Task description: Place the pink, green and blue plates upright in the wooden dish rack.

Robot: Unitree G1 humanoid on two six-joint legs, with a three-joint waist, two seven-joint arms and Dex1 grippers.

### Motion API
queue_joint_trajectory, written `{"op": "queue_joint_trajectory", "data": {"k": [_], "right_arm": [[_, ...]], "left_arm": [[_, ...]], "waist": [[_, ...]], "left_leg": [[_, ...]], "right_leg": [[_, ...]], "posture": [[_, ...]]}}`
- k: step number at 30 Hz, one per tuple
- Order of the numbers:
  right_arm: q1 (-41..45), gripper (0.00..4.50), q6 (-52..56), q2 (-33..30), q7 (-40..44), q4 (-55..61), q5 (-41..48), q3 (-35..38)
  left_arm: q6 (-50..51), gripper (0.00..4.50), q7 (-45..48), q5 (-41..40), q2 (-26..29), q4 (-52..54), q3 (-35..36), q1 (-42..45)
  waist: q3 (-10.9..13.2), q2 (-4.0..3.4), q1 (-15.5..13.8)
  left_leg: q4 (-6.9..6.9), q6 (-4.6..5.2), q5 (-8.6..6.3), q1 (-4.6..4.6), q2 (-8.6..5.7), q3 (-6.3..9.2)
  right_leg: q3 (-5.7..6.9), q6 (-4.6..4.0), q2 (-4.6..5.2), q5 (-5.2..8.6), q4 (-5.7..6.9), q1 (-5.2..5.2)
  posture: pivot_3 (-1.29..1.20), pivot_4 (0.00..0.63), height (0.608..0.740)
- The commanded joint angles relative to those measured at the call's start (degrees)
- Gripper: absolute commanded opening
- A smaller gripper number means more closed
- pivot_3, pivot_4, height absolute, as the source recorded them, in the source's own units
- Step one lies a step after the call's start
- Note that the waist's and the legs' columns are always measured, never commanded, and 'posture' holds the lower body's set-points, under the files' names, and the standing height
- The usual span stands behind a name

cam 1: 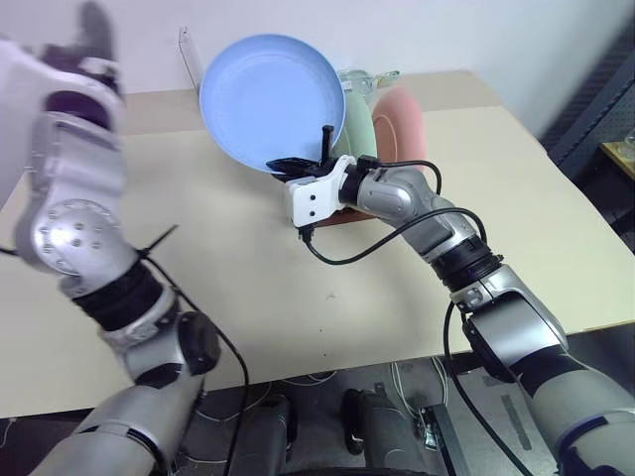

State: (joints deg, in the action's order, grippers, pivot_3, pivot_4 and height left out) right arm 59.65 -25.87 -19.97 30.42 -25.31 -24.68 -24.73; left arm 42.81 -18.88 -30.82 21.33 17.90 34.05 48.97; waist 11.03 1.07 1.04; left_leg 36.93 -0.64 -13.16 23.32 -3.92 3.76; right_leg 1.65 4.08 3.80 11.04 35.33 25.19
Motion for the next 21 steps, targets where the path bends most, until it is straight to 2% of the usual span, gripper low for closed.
{"op": "queue_joint_trajectory", "data": {"k": [1,3,6,9,11,13,16,21], "right_arm": [[0.4,0.0,1.0,0.4,3.6,6.7,9.5,5.3],[-0.4,0.0,6.6,1.7,7.4,11.3,18.2,8.5],[-2.5,0.0,23.2,4.5,11.9,21.8,35.4,13.7],[-4.2,0.0,42.7,7.9,9.0,31.3,52.3,19.0],[-4.4,0.0,56.3,11.2,1.9,34.0,62.8,23.1],[-4.1,0.0,63.6,14.1,-5.0,34.0,67.5,26.1],[-3.0,0.0,71.8,17.0,-12.9,32.7,73.1,29.7],[-1.4,0.0,76.9,20.4,-22.6,27.8,74.6,33.6]], "left_arm": [[-3.3,3.86,6.7,6.4,7.1,-1.6,-3.8,-7.0],[-4.6,3.86,11.8,7.8,10.2,-3.2,-5.3,-13.7],[-6.3,3.86,21.2,7.9,11.2,-2.7,-10.8,-24.3],[-9.3,3.86,27.3,8.4,9.3,1.1,-18.1,-31.3],[-13.7,3.86,32.3,9.8,8.4,3.7,-24.3,-35.2],[-16.9,3.86,35.3,10.7,7.3,4.4,-27.7,-37.5],[-17.7,3.86,38.2,9.5,6.1,5.0,-29.1,-38.8],[-18.7,3.86,44.5,7.2,5.7,8.5,-31.7,-41.2]], "waist": [[0.0,0.0,-0.2],[0.0,0.0,-0.4],[0.0,-0.03,-0.5],[0.0,-0.03,-0.6],[0.0,-0.03,-0.5],[0.0,-0.05,-0.4],[0.0,-0.13,-0.3],[0.0,-0.24,-0.2]], "left_leg": [[0.0,0.0,0.0,0.0,0.01,0.0],[0.02,0.04,-0.02,0.01,0.02,0.0],[0.03,0.37,-0.21,0.0,0.05,0.02],[0.07,0.38,-0.23,0.02,0.13,0.05],[0.07,0.38,-0.24,0.04,0.18,0.06],[0.03,0.36,-0.26,0.05,0.27,0.0],[-0.04,0.28,-0.3,0.06,0.53,-0.17],[-0.07,0.39,-0.24,0.06,0.72,-0.29]], "right_leg": [[0.0,-0.01,-0.01,-0.01,0.0,0.0],[-0.01,-0.03,0.01,-0.02,-0.01,-0.01],[-0.03,-0.06,0.03,-0.05,-0.04,-0.04],[-0.02,-0.14,0.05,-0.08,-0.07,-0.05],[-0.02,-0.23,0.14,-0.09,-0.08,-0.02],[-0.04,-0.55,0.14,-0.06,-0.08,0.06],[-0.04,-0.82,0.0,-0.18,-0.13,0.18],[-0.01,-1.04,-0.17,-0.15,-0.13,0.24]], "posture": [[0.0,0.15,0.74],[0.0,0.15,0.74],[0.0,0.15,0.74],[0.0,0.15,0.74],[0.0,0.15,0.74],[0.0,0.15,0.74],[0.0,0.15,0.74],[0.0,0.15,0.74]]}}
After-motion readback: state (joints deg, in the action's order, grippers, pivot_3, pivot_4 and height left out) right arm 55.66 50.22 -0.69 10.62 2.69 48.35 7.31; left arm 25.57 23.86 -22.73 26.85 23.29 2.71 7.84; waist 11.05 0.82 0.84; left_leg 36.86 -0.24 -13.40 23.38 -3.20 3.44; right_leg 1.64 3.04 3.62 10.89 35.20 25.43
